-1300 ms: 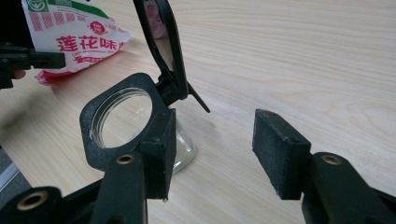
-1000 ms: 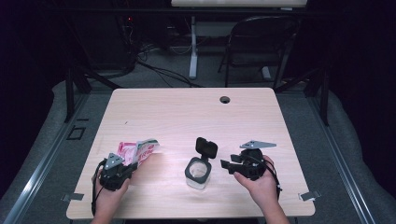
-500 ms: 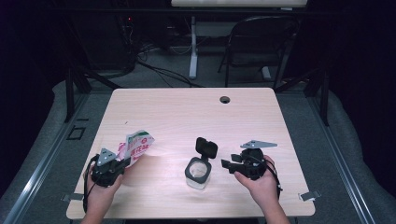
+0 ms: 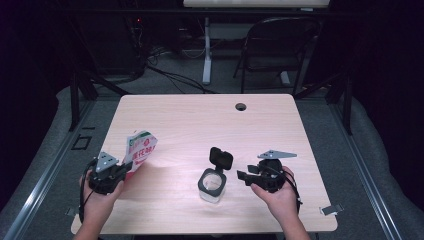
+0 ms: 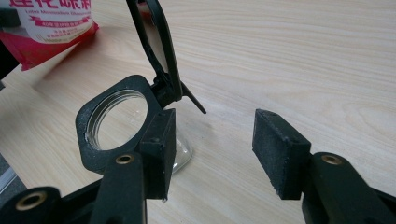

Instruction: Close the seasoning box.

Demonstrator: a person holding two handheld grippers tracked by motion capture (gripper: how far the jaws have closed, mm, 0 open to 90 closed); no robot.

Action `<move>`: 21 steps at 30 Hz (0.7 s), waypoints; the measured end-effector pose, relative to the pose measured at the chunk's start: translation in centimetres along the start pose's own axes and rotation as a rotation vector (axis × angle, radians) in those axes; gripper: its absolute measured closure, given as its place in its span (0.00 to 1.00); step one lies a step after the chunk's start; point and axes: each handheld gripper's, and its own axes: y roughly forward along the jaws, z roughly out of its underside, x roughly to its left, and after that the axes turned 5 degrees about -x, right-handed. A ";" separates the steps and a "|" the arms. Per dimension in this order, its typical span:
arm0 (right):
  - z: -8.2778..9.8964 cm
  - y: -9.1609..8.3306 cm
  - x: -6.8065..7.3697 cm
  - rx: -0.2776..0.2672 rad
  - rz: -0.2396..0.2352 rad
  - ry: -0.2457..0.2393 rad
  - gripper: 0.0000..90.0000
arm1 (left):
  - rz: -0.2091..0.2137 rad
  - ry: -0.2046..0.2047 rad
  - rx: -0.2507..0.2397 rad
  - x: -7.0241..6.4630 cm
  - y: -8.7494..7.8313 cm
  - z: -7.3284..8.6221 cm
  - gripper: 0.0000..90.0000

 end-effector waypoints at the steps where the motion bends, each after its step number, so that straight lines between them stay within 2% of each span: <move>1: 0.0 0.0 0.0 -0.002 -0.004 0.001 0.55 | -0.005 0.001 -0.007 0.2 -0.2 -0.3 1.00; 5: 0.0 0.0 -0.1 -0.003 0.000 0.002 0.55 | -0.048 0.045 -0.030 0.8 -1.1 -1.4 1.00; 10: 0.0 -0.1 -0.2 -0.004 0.000 -0.005 0.55 | -0.066 0.052 -0.030 1.7 -1.9 -2.6 1.00; 17: -0.1 -0.4 -0.3 -0.013 0.002 0.008 0.56 | -0.034 0.035 -0.057 1.4 -2.5 -3.4 1.00; 21: -0.1 -0.4 -0.3 -0.014 -0.005 0.009 0.56 | -0.011 0.049 -0.051 0.8 -2.2 -3.6 1.00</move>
